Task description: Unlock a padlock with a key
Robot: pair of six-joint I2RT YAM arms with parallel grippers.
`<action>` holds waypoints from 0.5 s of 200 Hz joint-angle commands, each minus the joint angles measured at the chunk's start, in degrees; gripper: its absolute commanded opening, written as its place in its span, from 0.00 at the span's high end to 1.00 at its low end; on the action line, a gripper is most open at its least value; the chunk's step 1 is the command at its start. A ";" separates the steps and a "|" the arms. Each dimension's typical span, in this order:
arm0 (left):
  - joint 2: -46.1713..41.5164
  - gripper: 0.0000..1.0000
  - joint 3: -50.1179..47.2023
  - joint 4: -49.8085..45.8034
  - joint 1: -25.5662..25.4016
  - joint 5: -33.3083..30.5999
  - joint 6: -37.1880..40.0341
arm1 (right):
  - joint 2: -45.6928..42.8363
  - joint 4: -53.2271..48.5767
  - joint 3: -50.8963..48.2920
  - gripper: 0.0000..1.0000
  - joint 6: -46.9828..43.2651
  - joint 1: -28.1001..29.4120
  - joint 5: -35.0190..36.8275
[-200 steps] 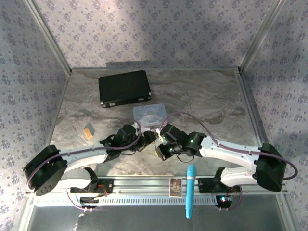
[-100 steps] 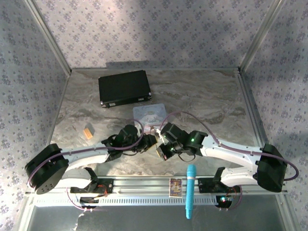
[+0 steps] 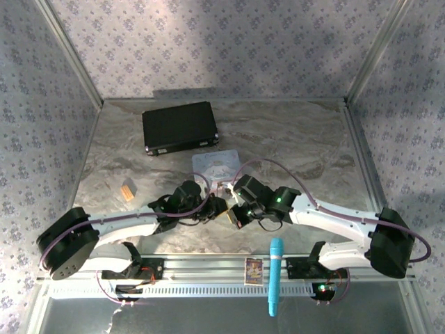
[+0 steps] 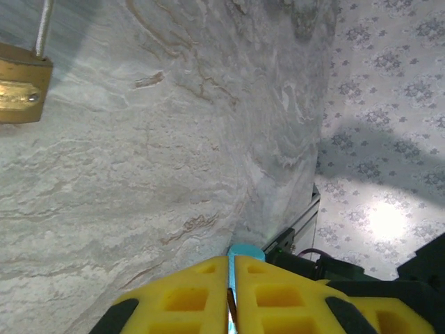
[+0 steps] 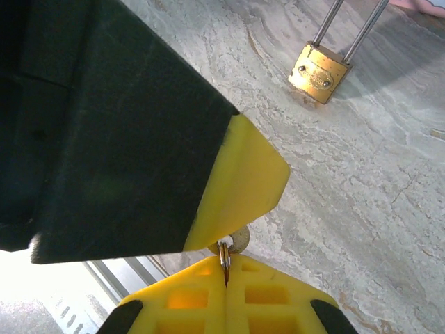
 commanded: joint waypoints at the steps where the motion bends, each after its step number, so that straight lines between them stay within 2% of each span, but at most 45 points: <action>1: 0.40 0.96 1.58 -0.25 -0.47 0.50 0.92 | 0.17 0.65 1.08 1.00 -1.06 -0.56 1.53; 27: -0.52 1.00 0.97 1.53 -0.53 -0.37 0.73 | -0.18 2.32 0.18 0.99 -0.50 -0.98 1.40; 34: -0.85 1.00 0.96 1.55 -0.48 -0.66 1.05 | -0.31 2.66 0.02 0.89 -0.07 -1.31 1.17; 48: -2.27 1.00 0.53 1.78 -0.45 -2.12 2.21 | -1.07 4.28 -0.88 0.54 1.07 -2.31 0.03; 54: -3.21 1.00 0.05 1.78 -0.45 -3.54 2.65 | -1.80 5.63 -1.51 0.43 1.83 -2.85 -0.69; 63: -4.97 1.00 -0.87 2.36 -0.32 -5.68 3.35 | -2.99 7.96 -2.76 0.34 3.12 -3.97 -2.02; 68: -5.85 1.00 -1.35 2.98 -0.07 -6.61 3.75 | -3.74 9.65 -3.56 0.23 4.08 -4.68 -3.32; 73: -6.75 1.00 -2.06 3.78 0.25 -7.39 3.96 | -4.56 11.66 -4.43 0.21 5.20 -5.42 -4.67; 77: -7.51 1.00 -2.47 4.57 0.45 -8.02 4.00 | -5.19 13.27 -5.12 0.13 6.08 -6.22 -5.80; 85: -8.81 1.00 -3.76 6.92 1.02 -8.82 4.00 | -6.61 17.57 -6.65 0.06 8.20 -7.99 -8.43; 100: -11.27 1.00 -5.91 11.48 2.36 -9.47 3.94 | -8.36 28.60 -9.88 0.06 13.75 -10.87 -14.15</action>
